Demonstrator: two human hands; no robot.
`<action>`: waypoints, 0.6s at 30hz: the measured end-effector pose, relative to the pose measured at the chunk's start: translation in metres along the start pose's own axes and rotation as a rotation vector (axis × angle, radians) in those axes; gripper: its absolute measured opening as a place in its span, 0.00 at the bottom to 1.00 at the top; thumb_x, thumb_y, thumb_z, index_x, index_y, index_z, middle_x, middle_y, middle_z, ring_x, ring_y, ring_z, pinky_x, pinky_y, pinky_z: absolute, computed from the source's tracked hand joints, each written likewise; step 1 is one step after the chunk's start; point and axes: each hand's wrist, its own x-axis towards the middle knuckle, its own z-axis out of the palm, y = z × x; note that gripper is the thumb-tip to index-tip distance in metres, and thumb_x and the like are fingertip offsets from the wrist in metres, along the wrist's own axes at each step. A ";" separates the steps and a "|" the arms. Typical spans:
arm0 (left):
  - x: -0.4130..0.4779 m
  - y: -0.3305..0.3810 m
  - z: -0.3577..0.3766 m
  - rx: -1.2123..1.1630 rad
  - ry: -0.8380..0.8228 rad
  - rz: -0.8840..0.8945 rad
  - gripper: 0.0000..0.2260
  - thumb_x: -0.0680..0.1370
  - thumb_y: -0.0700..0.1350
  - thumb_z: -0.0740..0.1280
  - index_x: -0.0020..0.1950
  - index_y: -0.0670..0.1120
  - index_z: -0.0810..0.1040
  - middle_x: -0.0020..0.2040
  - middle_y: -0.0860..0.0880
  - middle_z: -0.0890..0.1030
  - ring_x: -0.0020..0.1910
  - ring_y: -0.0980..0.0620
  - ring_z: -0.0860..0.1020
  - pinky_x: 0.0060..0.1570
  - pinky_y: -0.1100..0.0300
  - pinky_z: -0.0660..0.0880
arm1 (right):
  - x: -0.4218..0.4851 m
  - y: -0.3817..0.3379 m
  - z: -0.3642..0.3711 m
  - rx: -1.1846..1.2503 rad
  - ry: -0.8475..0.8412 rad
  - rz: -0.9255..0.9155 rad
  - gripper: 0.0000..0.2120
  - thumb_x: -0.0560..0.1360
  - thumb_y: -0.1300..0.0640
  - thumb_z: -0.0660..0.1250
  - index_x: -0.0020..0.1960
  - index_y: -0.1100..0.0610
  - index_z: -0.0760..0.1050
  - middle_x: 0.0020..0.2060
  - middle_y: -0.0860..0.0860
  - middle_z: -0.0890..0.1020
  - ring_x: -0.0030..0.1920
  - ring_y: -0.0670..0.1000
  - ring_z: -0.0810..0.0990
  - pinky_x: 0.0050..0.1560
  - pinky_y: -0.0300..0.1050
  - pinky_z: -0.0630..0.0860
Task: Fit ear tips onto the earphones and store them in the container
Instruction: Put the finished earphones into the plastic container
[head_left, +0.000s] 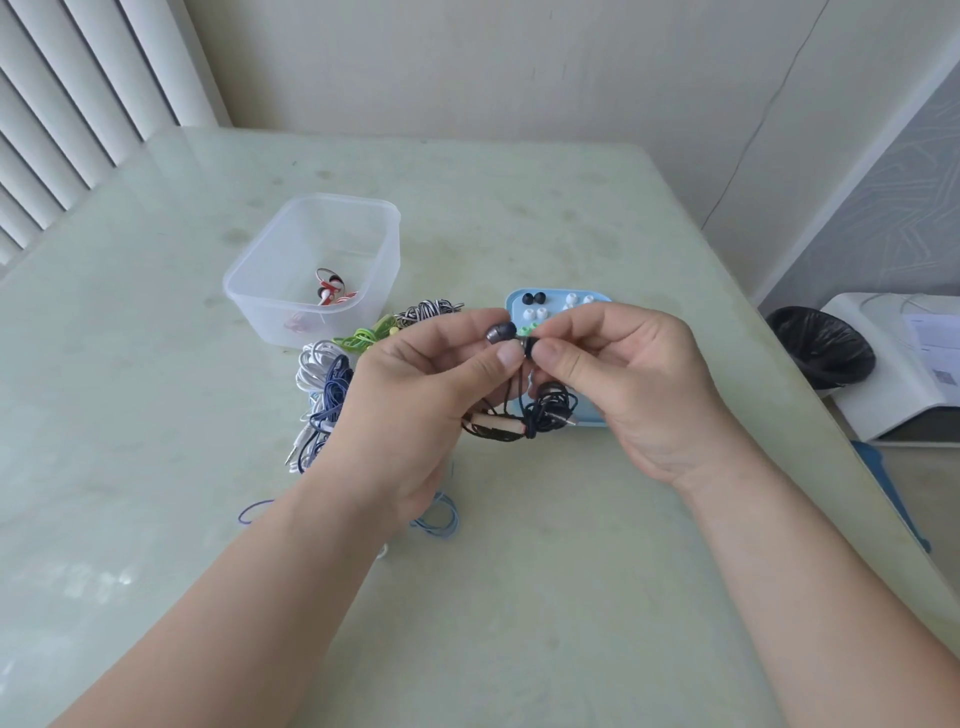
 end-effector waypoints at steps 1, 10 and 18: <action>0.000 0.002 0.000 -0.061 -0.009 -0.058 0.08 0.73 0.32 0.71 0.50 0.40 0.84 0.39 0.47 0.86 0.35 0.50 0.84 0.37 0.62 0.81 | -0.001 0.000 0.001 -0.056 0.012 -0.053 0.07 0.73 0.68 0.74 0.44 0.57 0.85 0.40 0.58 0.86 0.40 0.60 0.84 0.49 0.54 0.83; 0.005 0.006 -0.007 -0.075 -0.098 -0.233 0.07 0.71 0.37 0.72 0.43 0.45 0.88 0.38 0.47 0.85 0.35 0.53 0.82 0.33 0.63 0.80 | -0.002 -0.001 0.000 -0.254 0.006 -0.198 0.09 0.73 0.71 0.75 0.45 0.58 0.84 0.39 0.51 0.87 0.41 0.56 0.85 0.49 0.49 0.83; 0.006 0.004 -0.005 -0.107 -0.063 -0.160 0.10 0.70 0.35 0.72 0.49 0.41 0.84 0.41 0.44 0.86 0.35 0.49 0.85 0.36 0.59 0.82 | 0.001 0.001 -0.001 -0.040 0.059 -0.035 0.08 0.75 0.70 0.72 0.51 0.62 0.84 0.44 0.63 0.87 0.43 0.60 0.87 0.49 0.49 0.83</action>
